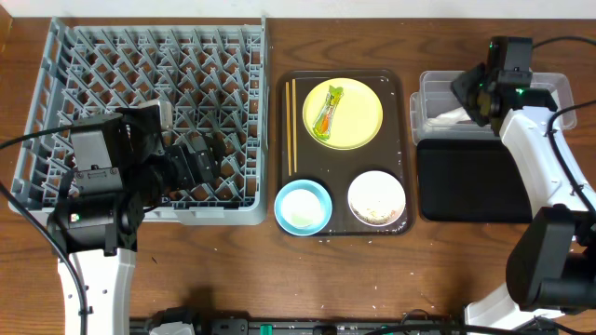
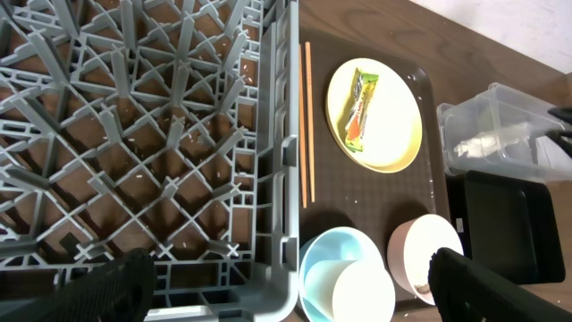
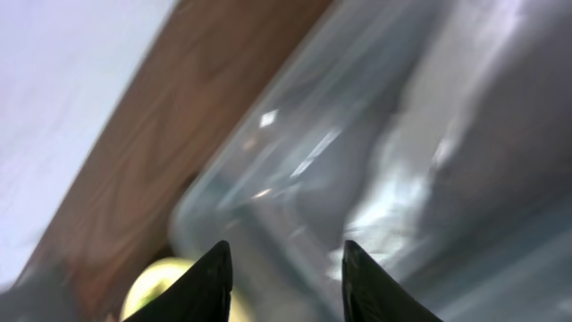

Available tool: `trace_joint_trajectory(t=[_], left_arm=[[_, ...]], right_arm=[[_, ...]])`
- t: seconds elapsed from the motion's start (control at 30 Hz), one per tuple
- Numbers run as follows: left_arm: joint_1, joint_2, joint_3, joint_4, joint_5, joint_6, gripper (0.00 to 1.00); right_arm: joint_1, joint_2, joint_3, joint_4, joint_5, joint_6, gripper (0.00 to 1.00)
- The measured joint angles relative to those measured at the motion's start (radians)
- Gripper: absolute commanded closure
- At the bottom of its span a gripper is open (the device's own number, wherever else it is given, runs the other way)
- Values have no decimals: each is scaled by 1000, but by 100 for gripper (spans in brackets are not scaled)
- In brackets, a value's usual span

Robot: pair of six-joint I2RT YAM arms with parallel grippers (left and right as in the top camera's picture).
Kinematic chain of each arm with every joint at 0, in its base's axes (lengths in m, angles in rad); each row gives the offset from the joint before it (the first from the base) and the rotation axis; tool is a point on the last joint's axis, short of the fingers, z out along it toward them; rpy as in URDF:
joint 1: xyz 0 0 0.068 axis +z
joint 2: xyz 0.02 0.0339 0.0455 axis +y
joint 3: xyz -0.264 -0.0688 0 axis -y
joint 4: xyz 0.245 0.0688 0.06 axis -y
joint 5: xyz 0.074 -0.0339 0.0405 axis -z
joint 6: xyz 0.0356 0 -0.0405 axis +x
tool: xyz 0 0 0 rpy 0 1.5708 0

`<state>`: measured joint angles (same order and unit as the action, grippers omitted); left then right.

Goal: Sort waste into correct bins and load items into the dishwasher
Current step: 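Carry the tissue to the clear plastic bin and release it, then grasp the green snack wrapper on the yellow plate with right gripper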

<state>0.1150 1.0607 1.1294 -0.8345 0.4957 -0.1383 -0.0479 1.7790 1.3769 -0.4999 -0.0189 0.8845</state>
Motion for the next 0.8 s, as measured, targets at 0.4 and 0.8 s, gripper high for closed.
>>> trace_joint_trajectory(t=[0.4,0.8], left_arm=[[0,0,0,0,0,0,2],[0,0,0,0,0,0,2]], right_arm=[[326,-80,-1,116,-205,-440,30],[551,255,-2,385,105,-542,30]])
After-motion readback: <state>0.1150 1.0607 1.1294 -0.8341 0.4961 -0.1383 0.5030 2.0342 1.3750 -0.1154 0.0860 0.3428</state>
